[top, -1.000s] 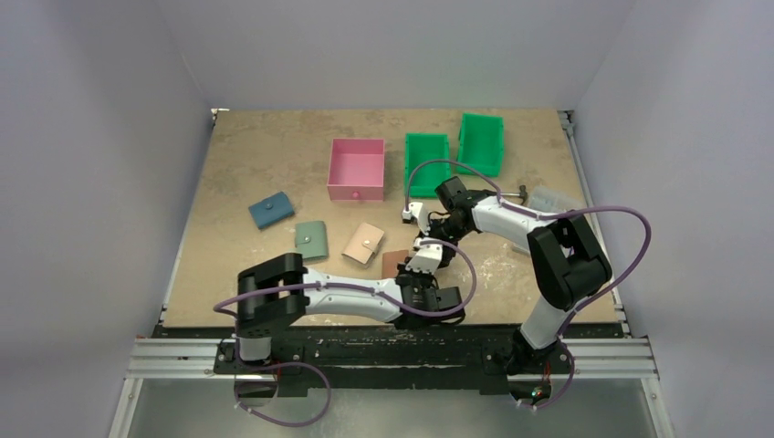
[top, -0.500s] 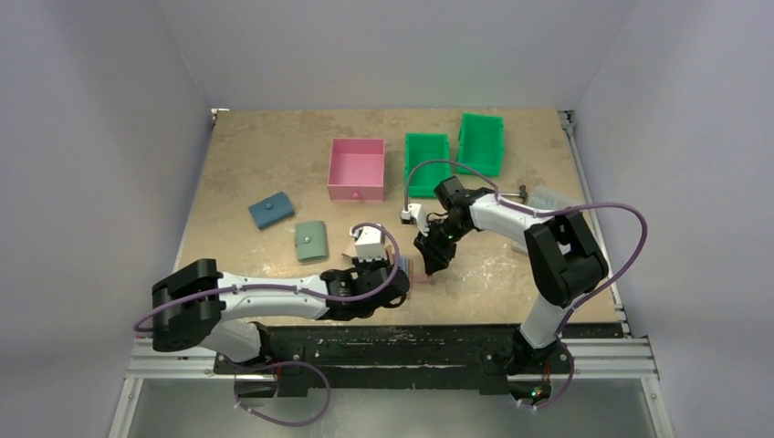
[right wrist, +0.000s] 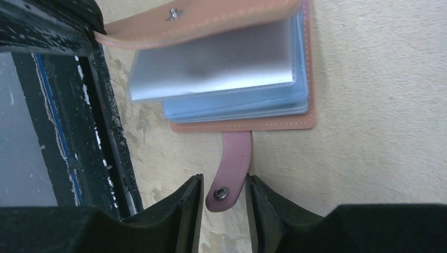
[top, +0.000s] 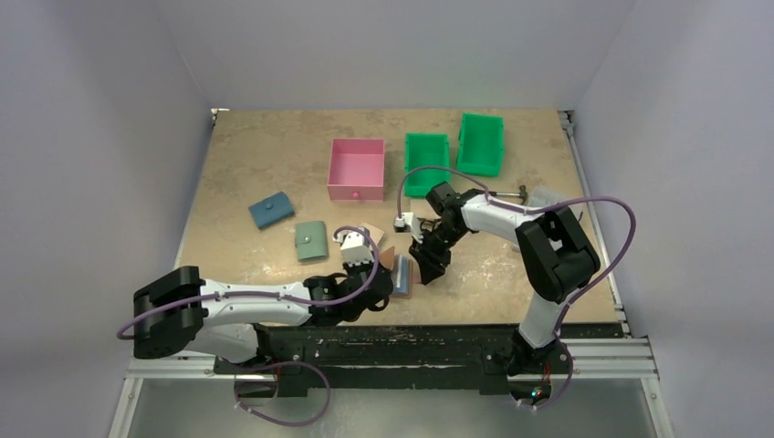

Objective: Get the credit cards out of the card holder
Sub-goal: Open the card holder at the center of the board.

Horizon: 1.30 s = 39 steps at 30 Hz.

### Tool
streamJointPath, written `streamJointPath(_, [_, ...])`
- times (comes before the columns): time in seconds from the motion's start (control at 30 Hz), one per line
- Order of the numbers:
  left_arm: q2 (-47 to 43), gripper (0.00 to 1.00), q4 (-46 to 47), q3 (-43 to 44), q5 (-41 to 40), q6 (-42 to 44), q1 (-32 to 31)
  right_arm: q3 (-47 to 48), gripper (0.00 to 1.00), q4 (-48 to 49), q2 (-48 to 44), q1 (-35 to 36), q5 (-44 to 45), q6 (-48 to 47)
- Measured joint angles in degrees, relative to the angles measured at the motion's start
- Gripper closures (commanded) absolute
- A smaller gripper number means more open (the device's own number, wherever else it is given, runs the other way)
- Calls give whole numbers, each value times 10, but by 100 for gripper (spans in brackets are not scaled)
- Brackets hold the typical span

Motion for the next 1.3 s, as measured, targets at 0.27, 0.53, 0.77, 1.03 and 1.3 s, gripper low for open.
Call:
streamJointPath(0.27, [-29,100,12,-24,0,-13,0,0,73,-3,8,6,0,-1])
streamJointPath(0.53, [-39,100,26,-38,0,-19,0,2,100,-4,8,6,2,5])
streamJointPath(0.77, [-73,100,31,-71,0,-37,0,7,100,-4,7,4,19,4])
streamJointPath(1.03, [-109,100,18,-119,-1,-75,0,7,100,-4,-14,-4,66,-2])
streamJointPath(1.3, [-91,100,1,-142,4,-93,0,-8,100,-3,-52,-24,113,-7])
